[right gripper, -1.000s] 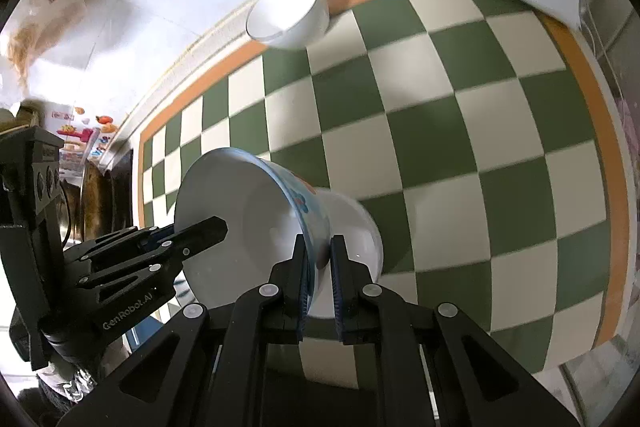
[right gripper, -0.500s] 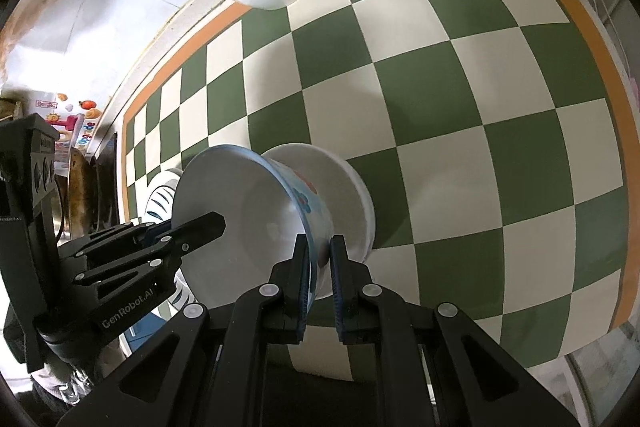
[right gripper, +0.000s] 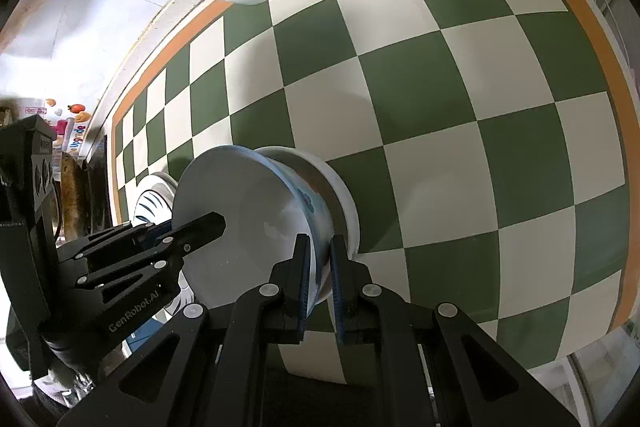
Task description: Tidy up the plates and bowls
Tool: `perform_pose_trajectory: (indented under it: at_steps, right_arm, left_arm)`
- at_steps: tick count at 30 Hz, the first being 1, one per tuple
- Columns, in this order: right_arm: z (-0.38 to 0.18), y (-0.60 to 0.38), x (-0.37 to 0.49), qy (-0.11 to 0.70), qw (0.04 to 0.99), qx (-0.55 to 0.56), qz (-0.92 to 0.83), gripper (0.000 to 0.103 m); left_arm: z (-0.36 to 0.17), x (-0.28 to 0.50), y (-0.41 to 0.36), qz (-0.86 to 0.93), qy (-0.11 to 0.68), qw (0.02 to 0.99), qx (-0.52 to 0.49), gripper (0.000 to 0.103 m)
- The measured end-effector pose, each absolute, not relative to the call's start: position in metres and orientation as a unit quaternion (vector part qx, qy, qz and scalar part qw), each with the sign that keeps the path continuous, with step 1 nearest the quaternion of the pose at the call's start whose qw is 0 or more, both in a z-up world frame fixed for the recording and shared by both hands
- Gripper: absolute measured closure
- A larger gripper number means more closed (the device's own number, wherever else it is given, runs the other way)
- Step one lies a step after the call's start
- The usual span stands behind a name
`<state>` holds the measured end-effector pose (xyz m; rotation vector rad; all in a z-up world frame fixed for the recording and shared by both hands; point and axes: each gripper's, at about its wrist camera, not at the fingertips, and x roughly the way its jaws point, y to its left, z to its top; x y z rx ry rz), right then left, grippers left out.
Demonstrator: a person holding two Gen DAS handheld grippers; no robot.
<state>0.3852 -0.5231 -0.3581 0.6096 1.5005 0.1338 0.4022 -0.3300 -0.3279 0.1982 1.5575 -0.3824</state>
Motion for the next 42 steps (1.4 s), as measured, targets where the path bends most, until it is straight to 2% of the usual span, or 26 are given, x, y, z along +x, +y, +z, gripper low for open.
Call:
perform_pose_trajectory:
  at_steps: [10, 17, 20, 22, 23, 30, 35, 40, 42]
  right_arm:
    - [-0.36, -0.525, 0.391, 0.682, 0.678, 0.269, 0.055, 0.089]
    - [-0.337, -0.538, 0.406, 0.665, 0.686, 0.29, 0.067, 0.088]
    - [-0.315, -0.549, 0.434, 0.635, 0.708, 0.3, 0.07, 0.079]
    - [-0.306, -0.555, 0.459, 0.619, 0.721, 0.304, 0.07, 0.062]
    - [-0.303, -0.558, 0.47, 0.614, 0.725, 0.304, 0.068, 0.061]
    - [-0.306, -0.558, 0.57, 0.588, 0.757, 0.279, 0.059, 0.061]
    - [-0.34, -0.554, 0.63, 0.606, 0.747, 0.269, 0.047, 0.061]
    - [-0.375, -0.554, 0.656, 0.629, 0.725, 0.276, 0.045, 0.061]
    - [-0.385, -0.556, 0.66, 0.635, 0.718, 0.28, 0.048, 0.067]
  left_arm:
    - [-0.33, 0.405, -0.328, -0.173, 0.705, 0.683, 0.081, 0.09]
    - [-0.287, 0.433, -0.307, -0.163, 0.68, 0.714, 0.043, 0.09]
    - [-0.271, 0.469, -0.3, -0.149, 0.666, 0.731, 0.015, 0.082]
    - [-0.264, 0.5, -0.297, -0.135, 0.658, 0.741, -0.001, 0.082]
    - [-0.263, 0.514, -0.297, -0.132, 0.654, 0.745, -0.008, 0.082]
    - [-0.283, 0.611, -0.302, -0.107, 0.653, 0.749, -0.034, 0.082]
    - [-0.319, 0.646, -0.312, -0.105, 0.675, 0.73, -0.024, 0.082]
    - [-0.35, 0.659, -0.319, -0.105, 0.689, 0.717, -0.014, 0.083]
    - [-0.358, 0.66, -0.321, -0.117, 0.692, 0.712, -0.019, 0.091]
